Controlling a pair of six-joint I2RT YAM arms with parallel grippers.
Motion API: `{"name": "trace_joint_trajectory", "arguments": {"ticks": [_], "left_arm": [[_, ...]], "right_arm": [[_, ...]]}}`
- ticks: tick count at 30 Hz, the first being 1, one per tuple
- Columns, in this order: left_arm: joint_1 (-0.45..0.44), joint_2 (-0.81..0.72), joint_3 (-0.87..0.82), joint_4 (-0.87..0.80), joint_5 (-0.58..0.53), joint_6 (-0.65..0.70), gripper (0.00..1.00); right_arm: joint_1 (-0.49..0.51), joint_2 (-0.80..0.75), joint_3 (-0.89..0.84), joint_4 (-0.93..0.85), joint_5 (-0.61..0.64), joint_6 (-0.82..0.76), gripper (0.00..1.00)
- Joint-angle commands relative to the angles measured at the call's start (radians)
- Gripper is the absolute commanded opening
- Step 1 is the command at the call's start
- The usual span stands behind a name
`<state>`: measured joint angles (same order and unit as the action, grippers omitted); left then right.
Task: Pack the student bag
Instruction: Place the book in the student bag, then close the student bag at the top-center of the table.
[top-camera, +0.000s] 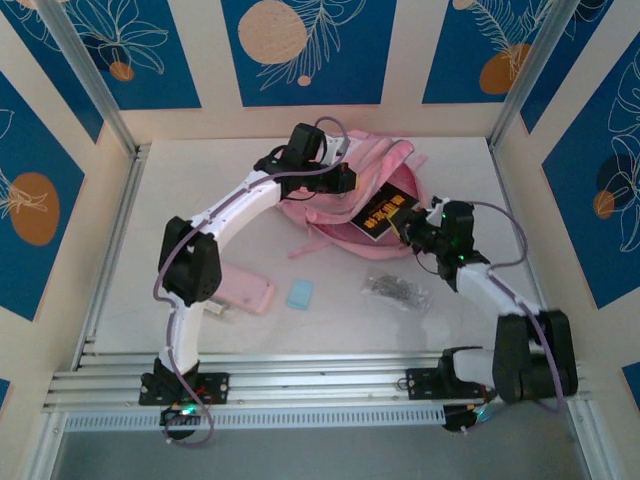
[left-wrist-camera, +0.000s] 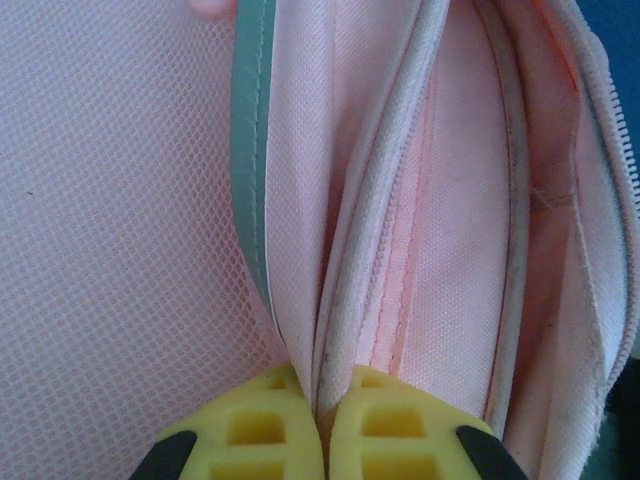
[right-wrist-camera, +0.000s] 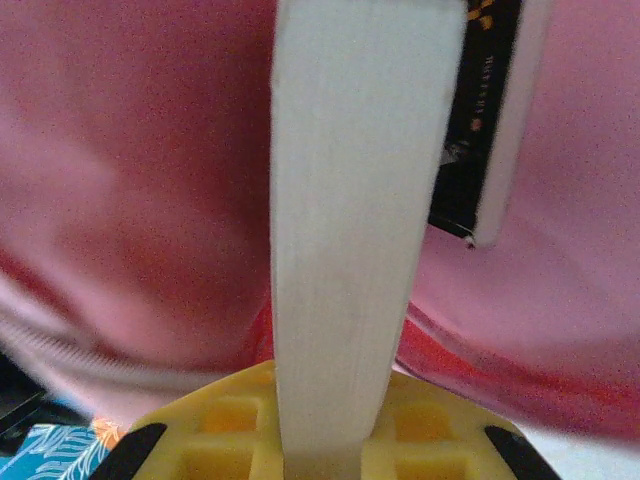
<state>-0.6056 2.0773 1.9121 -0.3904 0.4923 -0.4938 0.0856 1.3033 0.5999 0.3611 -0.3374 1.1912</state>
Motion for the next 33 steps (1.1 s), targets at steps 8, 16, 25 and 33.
{"name": "trace_joint_trajectory", "arguments": {"ticks": [8,16,25,33], "left_arm": [[0.007,-0.151,-0.057,0.153,0.100,-0.051,0.00],[0.009,-0.134,-0.085,0.177,0.065,-0.052,0.00],[0.014,-0.096,-0.108,0.222,0.019,-0.060,0.00],[0.012,-0.088,-0.185,0.302,-0.040,-0.081,0.00]], "right_arm": [[0.063,0.461,0.305,0.322,-0.131,0.007,0.00],[0.090,0.540,0.413,0.053,-0.032,-0.033,0.07],[0.069,0.255,0.417,-0.529,0.240,-0.324,0.53],[0.064,-0.069,0.430,-0.936,0.524,-0.524,0.84]]}}
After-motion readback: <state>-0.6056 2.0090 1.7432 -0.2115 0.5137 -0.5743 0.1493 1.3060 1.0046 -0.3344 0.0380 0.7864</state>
